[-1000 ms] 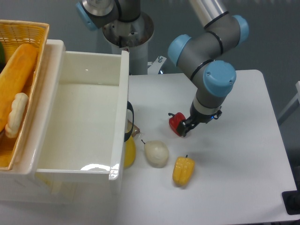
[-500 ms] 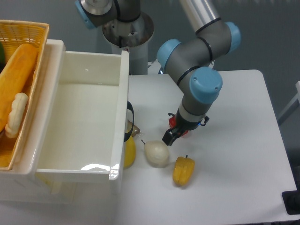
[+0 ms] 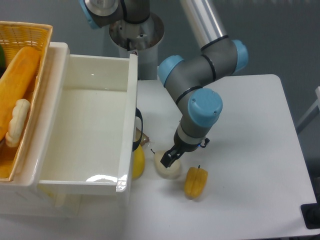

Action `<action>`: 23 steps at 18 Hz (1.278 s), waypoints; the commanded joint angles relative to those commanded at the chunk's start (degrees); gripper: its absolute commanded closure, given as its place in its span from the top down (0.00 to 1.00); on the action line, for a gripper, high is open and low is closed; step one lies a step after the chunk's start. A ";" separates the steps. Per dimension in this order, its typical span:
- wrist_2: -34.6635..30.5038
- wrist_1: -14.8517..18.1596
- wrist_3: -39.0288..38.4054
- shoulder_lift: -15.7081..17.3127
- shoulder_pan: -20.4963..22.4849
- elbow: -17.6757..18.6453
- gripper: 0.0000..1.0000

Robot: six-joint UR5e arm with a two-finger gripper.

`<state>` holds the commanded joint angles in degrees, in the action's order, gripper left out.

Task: Pick up the pear
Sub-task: 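Lower the gripper down around the cream-white pear, then close the gripper fingers on the pear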

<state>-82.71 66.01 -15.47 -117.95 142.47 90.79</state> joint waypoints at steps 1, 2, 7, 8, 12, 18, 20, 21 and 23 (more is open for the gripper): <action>0.00 0.00 -0.09 -0.18 -0.35 0.00 1.00; -0.09 0.00 -0.26 -0.44 -0.35 0.00 1.00; -0.26 0.00 -0.44 -1.32 -0.44 0.09 1.00; -0.35 0.00 -0.44 -1.58 -0.44 0.09 1.00; -0.53 0.00 -0.27 -2.90 -0.53 0.09 1.00; -1.23 -0.18 -0.26 -4.22 -1.23 0.00 1.00; -1.32 -0.09 -0.26 -4.66 -1.75 0.00 1.00; -1.58 -0.09 -0.26 -4.75 -1.84 0.00 1.00; -1.58 -0.09 -0.18 -5.01 -1.85 0.00 0.96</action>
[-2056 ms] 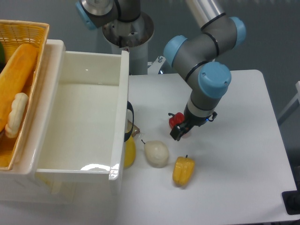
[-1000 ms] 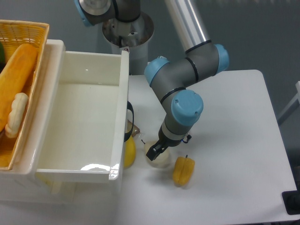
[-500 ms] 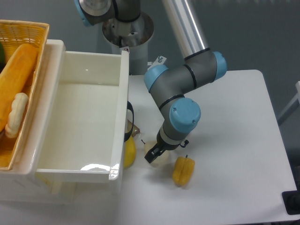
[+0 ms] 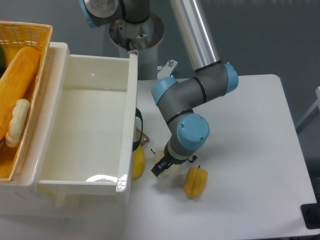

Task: Pick up the pear
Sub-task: 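Close the gripper fingers on the pear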

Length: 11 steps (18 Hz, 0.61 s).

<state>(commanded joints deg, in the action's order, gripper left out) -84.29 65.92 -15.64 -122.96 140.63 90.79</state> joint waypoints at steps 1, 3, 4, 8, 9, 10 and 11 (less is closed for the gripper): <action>-0.09 0.00 -0.09 0.00 0.00 0.00 0.89; -0.09 0.00 0.00 0.00 0.00 -0.09 0.66; -0.09 -0.09 0.00 0.00 0.00 -0.09 0.59; -2.81 -0.17 0.70 0.44 0.00 -0.09 0.28; -2.81 -0.18 0.70 0.53 0.00 -0.09 0.25; -2.90 -0.18 0.88 0.79 0.00 -0.09 0.23; -3.25 -0.09 1.31 0.88 0.09 -0.26 0.22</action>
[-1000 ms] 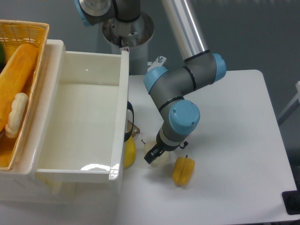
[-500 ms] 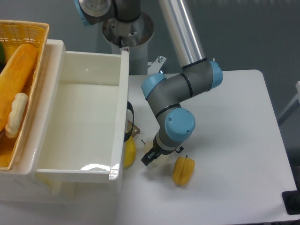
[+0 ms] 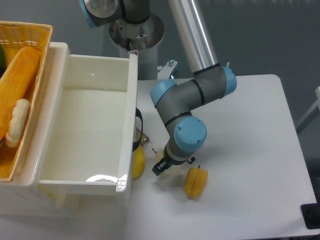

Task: Pick up the pear
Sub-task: 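Close the gripper fingers on the pear, then lift the held pear up and back toward the red pepper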

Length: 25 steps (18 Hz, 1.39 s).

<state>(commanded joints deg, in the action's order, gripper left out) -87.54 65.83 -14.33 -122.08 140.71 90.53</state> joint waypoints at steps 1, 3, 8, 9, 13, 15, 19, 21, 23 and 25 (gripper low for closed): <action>-0.44 0.00 0.87 0.17 0.09 -0.26 0.21; -0.97 0.09 2.37 1.23 0.09 -0.35 0.21; -1.06 0.70 8.86 4.30 2.19 -0.44 0.17; -1.15 0.70 10.53 5.18 2.63 -0.44 0.17; -1.23 2.19 16.51 8.08 5.00 -0.44 0.17; -1.23 2.37 20.81 8.87 5.97 -0.88 0.17; -1.85 2.37 32.67 10.72 9.75 -1.50 0.16; -1.94 2.29 37.43 10.90 11.24 -2.46 0.15; -1.94 2.37 41.90 10.99 13.44 -3.86 0.14; -1.85 2.29 47.00 10.90 14.50 -4.74 0.13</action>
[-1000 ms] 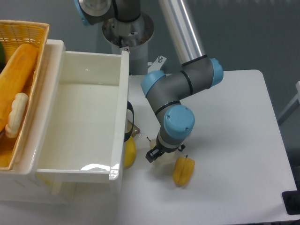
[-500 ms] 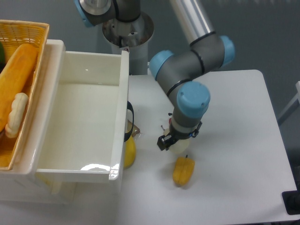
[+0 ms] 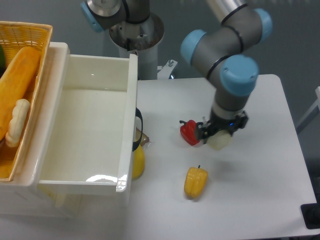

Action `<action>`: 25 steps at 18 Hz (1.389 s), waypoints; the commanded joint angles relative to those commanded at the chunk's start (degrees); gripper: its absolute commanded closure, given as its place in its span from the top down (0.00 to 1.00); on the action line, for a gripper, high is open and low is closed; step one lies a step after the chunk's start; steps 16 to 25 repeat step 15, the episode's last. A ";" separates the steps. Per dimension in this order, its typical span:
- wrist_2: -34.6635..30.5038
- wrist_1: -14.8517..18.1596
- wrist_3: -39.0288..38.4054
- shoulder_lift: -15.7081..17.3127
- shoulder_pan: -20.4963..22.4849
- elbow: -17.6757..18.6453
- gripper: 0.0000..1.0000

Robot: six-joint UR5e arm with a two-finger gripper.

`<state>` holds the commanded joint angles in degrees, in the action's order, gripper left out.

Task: Pick up the pear
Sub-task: 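Lift the held pear up and back toward the red pepper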

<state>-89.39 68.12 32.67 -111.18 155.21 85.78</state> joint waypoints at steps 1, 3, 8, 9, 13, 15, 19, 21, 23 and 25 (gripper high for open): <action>-0.09 0.00 2.64 0.09 0.87 -0.35 0.13; -0.09 0.09 8.26 0.09 1.85 -1.06 0.13; -1.14 3.32 20.66 0.17 4.74 -3.60 0.13; -1.14 5.34 21.81 0.17 5.19 -4.74 0.13; -1.14 7.21 25.33 0.17 6.77 -5.54 0.12; -1.14 7.21 27.35 0.26 7.21 -5.37 0.11; -1.14 7.21 27.35 0.26 7.21 -5.37 0.11; -1.14 7.21 27.35 0.26 7.21 -5.37 0.11; -1.14 7.21 27.35 0.26 7.21 -5.37 0.11; -1.14 7.21 27.35 0.26 7.21 -5.37 0.11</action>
